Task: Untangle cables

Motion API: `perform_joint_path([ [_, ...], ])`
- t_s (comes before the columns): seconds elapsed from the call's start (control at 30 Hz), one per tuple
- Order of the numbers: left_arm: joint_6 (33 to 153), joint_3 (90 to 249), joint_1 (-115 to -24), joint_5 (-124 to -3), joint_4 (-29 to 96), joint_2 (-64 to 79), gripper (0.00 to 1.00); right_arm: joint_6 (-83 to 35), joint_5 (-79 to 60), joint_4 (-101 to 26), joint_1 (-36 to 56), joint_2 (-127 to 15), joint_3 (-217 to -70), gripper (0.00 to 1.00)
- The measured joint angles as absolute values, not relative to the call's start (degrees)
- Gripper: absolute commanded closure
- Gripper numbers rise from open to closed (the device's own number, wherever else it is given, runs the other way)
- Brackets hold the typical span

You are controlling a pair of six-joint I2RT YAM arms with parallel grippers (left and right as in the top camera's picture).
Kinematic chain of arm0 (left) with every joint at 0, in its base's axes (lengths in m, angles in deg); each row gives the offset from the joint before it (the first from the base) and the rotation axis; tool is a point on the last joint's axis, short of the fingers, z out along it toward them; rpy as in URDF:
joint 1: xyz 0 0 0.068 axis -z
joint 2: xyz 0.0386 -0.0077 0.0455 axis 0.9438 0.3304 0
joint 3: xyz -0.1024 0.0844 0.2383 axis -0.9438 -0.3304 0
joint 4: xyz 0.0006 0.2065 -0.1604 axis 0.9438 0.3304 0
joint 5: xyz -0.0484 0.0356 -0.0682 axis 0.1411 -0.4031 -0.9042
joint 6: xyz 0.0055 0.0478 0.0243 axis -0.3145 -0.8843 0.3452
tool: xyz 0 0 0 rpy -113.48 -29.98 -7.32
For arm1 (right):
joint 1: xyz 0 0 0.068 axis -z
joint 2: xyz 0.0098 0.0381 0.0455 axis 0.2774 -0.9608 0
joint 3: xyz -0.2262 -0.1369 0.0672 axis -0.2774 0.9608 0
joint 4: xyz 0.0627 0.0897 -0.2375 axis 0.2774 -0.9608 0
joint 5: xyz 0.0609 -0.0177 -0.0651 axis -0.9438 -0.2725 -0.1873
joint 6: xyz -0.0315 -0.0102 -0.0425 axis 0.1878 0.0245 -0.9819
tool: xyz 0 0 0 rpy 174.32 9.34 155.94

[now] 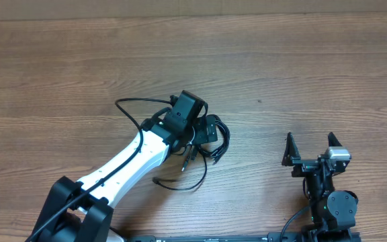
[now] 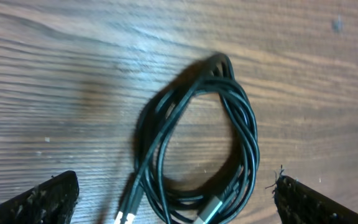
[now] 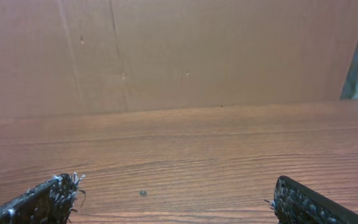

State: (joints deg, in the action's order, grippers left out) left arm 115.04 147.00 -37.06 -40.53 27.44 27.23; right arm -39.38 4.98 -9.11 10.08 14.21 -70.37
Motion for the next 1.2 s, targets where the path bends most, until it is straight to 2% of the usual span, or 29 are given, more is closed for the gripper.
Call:
perform_joint_path([
  [0.6, 113.6, 147.0, -36.9, -47.7, 37.3, 27.5, 0.0, -39.4, 5.0, -9.1, 10.1, 14.2, -70.4, 0.0],
  [0.9, 113.9, 146.6, -32.0, -48.9, 37.2, 27.5, 0.0, -39.4, 5.0, -9.1, 10.1, 14.2, -70.4, 0.0],
  [1.2, 113.9, 146.4, -31.9, -45.2, 33.5, 27.5, 0.01, -39.4, 5.0, -9.1, 10.1, 14.2, -70.4, 0.0],
])
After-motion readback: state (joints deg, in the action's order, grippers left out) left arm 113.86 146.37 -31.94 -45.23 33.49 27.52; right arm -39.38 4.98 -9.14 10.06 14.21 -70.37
